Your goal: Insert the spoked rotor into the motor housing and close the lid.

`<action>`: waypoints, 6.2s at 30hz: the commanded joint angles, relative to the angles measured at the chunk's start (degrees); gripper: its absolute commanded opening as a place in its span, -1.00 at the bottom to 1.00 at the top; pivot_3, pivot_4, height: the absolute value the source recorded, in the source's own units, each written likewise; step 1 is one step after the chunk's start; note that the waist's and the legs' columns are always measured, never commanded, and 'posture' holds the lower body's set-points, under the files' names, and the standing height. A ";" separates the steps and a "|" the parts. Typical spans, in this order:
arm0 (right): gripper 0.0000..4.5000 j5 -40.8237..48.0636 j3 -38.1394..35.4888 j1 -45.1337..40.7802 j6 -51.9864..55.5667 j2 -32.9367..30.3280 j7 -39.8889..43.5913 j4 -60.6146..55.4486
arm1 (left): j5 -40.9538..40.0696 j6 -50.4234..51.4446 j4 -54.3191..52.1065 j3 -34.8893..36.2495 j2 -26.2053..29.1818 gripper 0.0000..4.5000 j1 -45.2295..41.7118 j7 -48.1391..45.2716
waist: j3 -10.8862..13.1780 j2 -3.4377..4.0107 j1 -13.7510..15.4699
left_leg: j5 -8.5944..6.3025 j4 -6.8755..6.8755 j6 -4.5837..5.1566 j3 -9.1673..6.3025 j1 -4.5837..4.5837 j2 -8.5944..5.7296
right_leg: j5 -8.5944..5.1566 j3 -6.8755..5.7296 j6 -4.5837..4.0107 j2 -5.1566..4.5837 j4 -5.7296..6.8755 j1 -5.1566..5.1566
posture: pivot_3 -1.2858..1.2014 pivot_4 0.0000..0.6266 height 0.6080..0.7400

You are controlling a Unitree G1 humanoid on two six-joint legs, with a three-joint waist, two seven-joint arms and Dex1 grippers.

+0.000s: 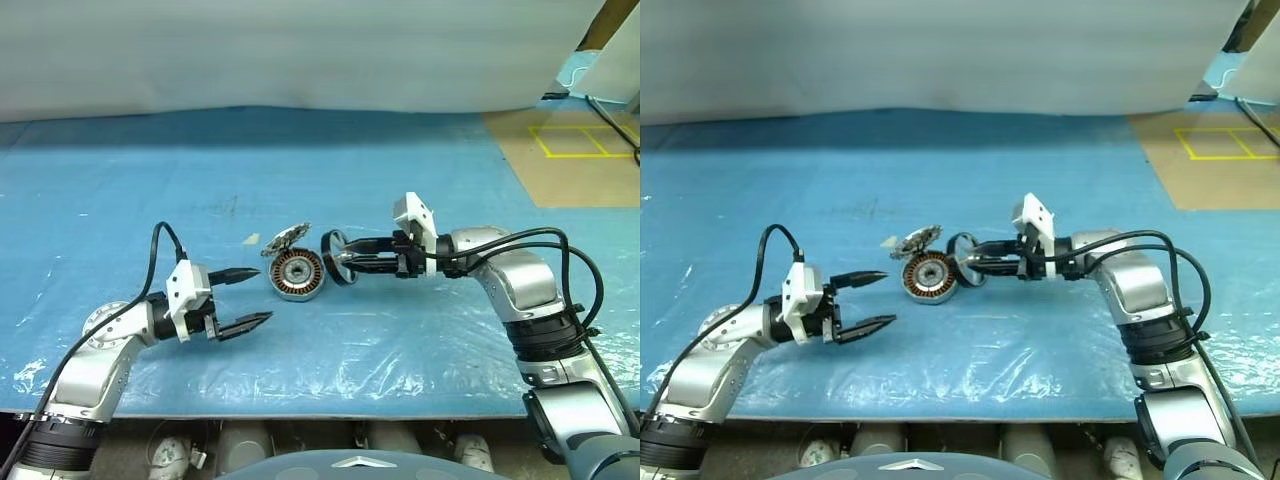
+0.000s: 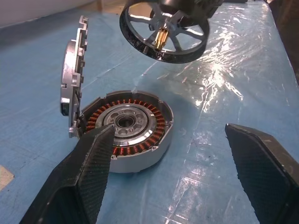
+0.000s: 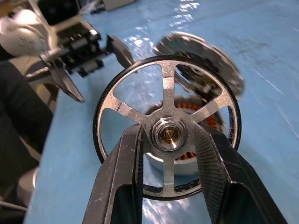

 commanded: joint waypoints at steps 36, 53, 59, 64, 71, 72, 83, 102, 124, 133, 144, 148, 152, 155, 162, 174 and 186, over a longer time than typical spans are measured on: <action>-0.45 -18.43 15.19 -8.62 -25.16 4.21 -2.98 13.03 | 0.01 -0.77 -1.03 1.00 -0.49 0.77 -0.21 0.58 | -0.01 -0.02 -0.39 | 0.01 0.00 -0.02 0.00 -0.10 -0.04 | 0.01 -0.04 0.02 0.00 -0.05 -0.01 | 0.03 -0.52 1.00; 0.59 -21.66 17.22 -10.40 -29.17 3.77 1.39 15.58 | 0.51 -2.69 0.89 0.81 -0.53 0.77 -0.12 -0.45 | -0.01 -0.03 -0.44 | 0.01 0.03 -0.01 -0.01 -0.08 -0.04 | 0.01 -0.03 0.02 -0.01 0.00 0.00 | 0.03 -0.52 1.00; 0.99 -20.68 16.03 -12.12 -28.24 4.80 1.83 16.20 | 0.03 0.25 -2.53 0.52 -0.24 0.77 -0.80 1.33 | -0.01 -0.03 -0.46 | 0.01 0.04 -0.01 0.00 -0.08 -0.04 | 0.01 -0.03 0.02 -0.01 0.02 -0.01 | 0.03 -0.52 1.00; 0.91 -14.04 11.85 -12.28 -20.71 6.56 2.35 13.53 | -0.20 1.99 -4.41 0.72 -0.27 0.77 -0.52 2.30 | -0.01 -0.03 -0.43 | 0.01 0.04 0.00 -0.01 -0.09 -0.04 | 0.01 -0.03 0.02 0.00 0.01 -0.01 | 0.03 -0.52 1.00; -0.06 -10.75 11.30 -7.57 -14.90 6.87 1.49 13.51 | -0.45 2.67 -4.25 1.32 -0.16 0.77 -0.74 2.41 | -0.01 -0.03 -0.38 | 0.01 0.04 -0.01 -0.01 -0.09 -0.03 | 0.01 -0.05 0.02 -0.01 0.01 0.00 | 0.03 -0.52 1.00; -0.23 -10.67 10.85 -7.24 -14.58 7.26 0.46 14.13 | -0.48 2.43 -3.77 1.58 -0.06 0.77 -0.71 2.15 | -0.01 -0.03 -0.38 | 0.01 0.04 -0.01 -0.01 -0.10 -0.03 | 0.01 -0.05 0.02 -0.01 0.01 0.00 | 0.03 -0.52 1.00; -0.98 -11.31 9.58 -6.41 -16.31 11.40 -6.53 16.74 | -0.08 0.62 -0.60 1.79 0.27 0.77 -1.37 0.20 | -0.01 -0.03 -0.45 | 0.01 0.04 -0.01 -0.01 -0.10 -0.03 | 0.01 -0.05 0.02 -0.01 0.00 -0.01 | 0.03 -0.52 1.00; -0.98 -22.81 17.30 -5.75 -28.26 10.40 -8.83 25.84 | 0.44 -0.15 0.41 1.61 -0.03 0.77 -2.37 0.72 | -0.02 -0.03 -0.53 | 0.01 0.03 -0.02 -0.01 -0.03 -0.04 | 0.01 -0.04 0.02 -0.01 0.03 0.02 | 0.03 -0.52 1.00; -0.98 -3.03 4.08 -5.92 -9.34 10.89 -5.30 7.41 | -0.70 -0.92 19.30 9.47 1.20 0.77 -15.85 3.13 | -0.12 -0.07 -0.03 | 0.03 0.05 0.00 -0.04 -0.14 -0.05 | 0.04 -0.06 0.07 0.00 0.02 -0.01 | 0.03 -0.52 1.00; -0.98 -0.41 -1.32 2.89 -2.52 2.06 -10.78 -4.04 | -0.58 3.76 25.54 5.83 -4.49 0.77 -26.78 4.31 | -0.12 -0.09 1.95 | 0.02 -0.14 -0.05 -0.05 -0.13 -0.06 | 0.14 -0.16 0.24 -0.04 -0.13 0.03 | 0.03 -0.52 1.00; -0.98 3.70 -2.97 13.01 0.93 -3.10 -13.93 -15.32 | 7.38 -7.37 47.80 -1.35 -14.91 0.77 -44.18 -2.58 | -0.08 -0.11 2.38 | 0.03 -0.05 -0.05 -0.08 -0.12 -0.13 | 0.19 -0.06 0.32 -0.05 -0.12 0.04 | 0.03 -0.52 1.00; -0.98 3.09 -5.92 15.91 -0.83 -5.07 -15.45 -15.86 | 9.87 -12.40 58.49 -1.57 -17.89 0.77 -51.28 -2.85 | -0.06 -0.15 2.69 | 0.03 -0.04 -0.05 -0.12 -0.16 -0.15 | 0.21 -0.07 0.36 -0.06 -0.14 0.05 | 0.03 -0.52 1.00; -0.98 0.75 -8.82 23.15 -4.72 -6.94 -17.70 -16.78 | 11.15 -15.36 60.88 -2.71 -21.34 0.77 -53.14 -5.05 | -0.05 -0.17 2.99 | 0.02 -0.07 -0.06 -0.15 -0.21 -0.22 | 0.25 -0.10 0.42 -0.12 -0.27 0.12 | 0.03 -0.52 1.00; -0.98 -0.90 -10.62 29.95 -7.95 -7.05 -20.15 -18.80 | 12.75 -17.18 62.26 -3.37 -22.69 0.77 -53.99 -5.60 | -0.02 -0.20 3.27 | 0.03 -0.16 -0.06 -0.19 -0.28 -0.21 | 0.26 -0.15 0.44 -0.11 -0.40 0.13 | 0.03 -0.52 1.00; -0.98 -7.39 -11.58 41.17 -23.66 -1.31 -27.53 -18.98 | 14.34 -17.28 63.35 -4.21 -22.13 0.77 -54.33 -10.35 | 0.01 -0.20 2.53 | 0.02 -0.21 -0.06 -0.20 -0.19 -0.21 | 0.30 -0.11 0.53 -0.10 -0.53 0.14 | 0.03 -0.52 1.00; -0.98 -8.81 -6.97 40.68 -26.93 -0.58 -27.85 -22.18 | 16.60 -17.83 62.62 -5.75 -22.86 0.77 -53.56 -14.24 | 0.03 -0.19 2.64 | 0.03 -0.36 -0.04 -0.21 -0.23 -0.33 | 0.41 -0.10 0.70 -0.16 -0.91 0.26 | 0.03 -0.52 1.00; -0.98 -0.02 -4.63 38.93 -16.05 -6.35 -22.04 -28.35 | 18.41 -17.50 54.94 -10.66 -23.00 0.77 -46.69 -17.37 | 0.04 -0.19 2.63 | 0.02 -0.43 -0.04 -0.24 -0.14 -0.33 | 0.41 -0.10 0.72 -0.16 -0.92 0.32 | 0.03 -0.52 1.00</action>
